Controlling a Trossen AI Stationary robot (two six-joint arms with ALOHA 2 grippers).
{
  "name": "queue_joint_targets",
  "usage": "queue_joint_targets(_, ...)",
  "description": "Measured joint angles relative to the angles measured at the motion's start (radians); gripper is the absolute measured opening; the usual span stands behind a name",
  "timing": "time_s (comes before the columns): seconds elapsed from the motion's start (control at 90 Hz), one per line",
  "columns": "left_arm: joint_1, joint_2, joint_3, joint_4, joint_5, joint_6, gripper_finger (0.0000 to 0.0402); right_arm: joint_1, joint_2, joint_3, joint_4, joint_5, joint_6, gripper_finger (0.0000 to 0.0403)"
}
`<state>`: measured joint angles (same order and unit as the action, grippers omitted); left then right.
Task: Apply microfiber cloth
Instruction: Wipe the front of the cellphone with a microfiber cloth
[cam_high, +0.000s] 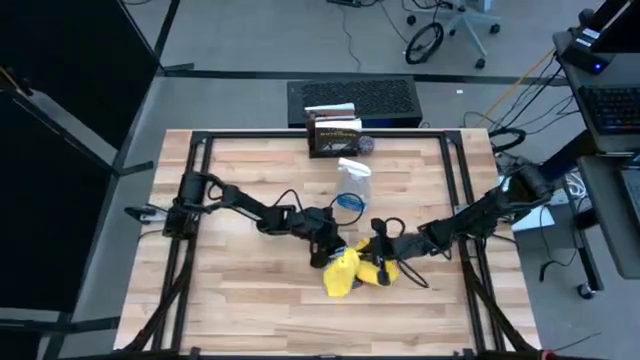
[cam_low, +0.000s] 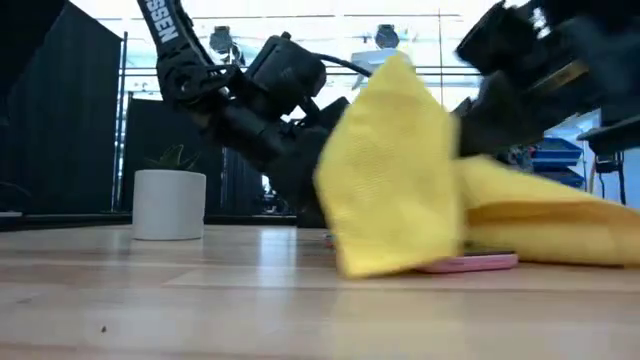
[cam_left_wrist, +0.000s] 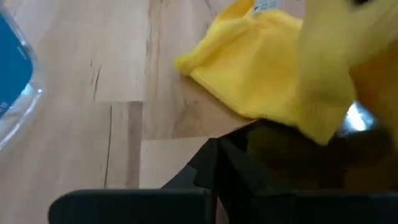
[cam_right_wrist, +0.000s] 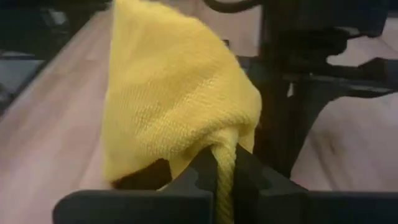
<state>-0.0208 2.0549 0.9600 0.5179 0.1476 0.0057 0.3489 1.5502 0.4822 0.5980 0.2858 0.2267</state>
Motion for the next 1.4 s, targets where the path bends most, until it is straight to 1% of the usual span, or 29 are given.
queue_joint_targets(0.267,0.000,0.013,0.001,0.009,-0.003,0.000,0.0000,-0.073,0.190,0.140,-0.043,0.000,0.016,0.0002)
queue_joint_targets(0.378,-0.001,0.014,0.001,0.009,0.001,0.001,0.0000,-0.088,0.255,0.173,-0.064,-0.002,0.028,0.0002)
queue_joint_targets(0.511,-0.001,0.026,0.001,0.019,0.006,0.000,0.0000,-0.097,0.303,0.197,-0.056,-0.002,0.035,0.0002)
queue_joint_targets(0.7,-0.001,0.040,0.001,0.032,0.028,0.000,0.0000,-0.099,0.340,0.202,-0.042,-0.002,0.091,0.0002)
queue_joint_targets(0.867,-0.001,0.046,0.001,0.029,0.032,0.000,0.0000,-0.098,0.335,0.202,-0.060,-0.116,0.094,0.0002)
queue_joint_targets(1.0,-0.005,0.054,0.002,0.035,0.042,-0.001,0.0000,-0.082,0.321,0.202,-0.082,-0.274,0.087,0.0002)
queue_joint_targets(1.089,-0.004,0.054,0.001,0.035,0.047,-0.001,0.0000,-0.077,0.305,0.202,-0.115,-0.351,0.074,0.0002)
queue_joint_targets(1.244,-0.003,0.054,0.001,0.036,0.045,-0.001,0.0000,-0.076,0.259,0.201,-0.169,-0.382,0.043,0.0002)
queue_joint_targets(1.4,-0.003,0.054,0.000,0.036,0.039,-0.002,0.0000,-0.072,0.136,0.195,-0.308,-0.422,-0.025,0.0002)
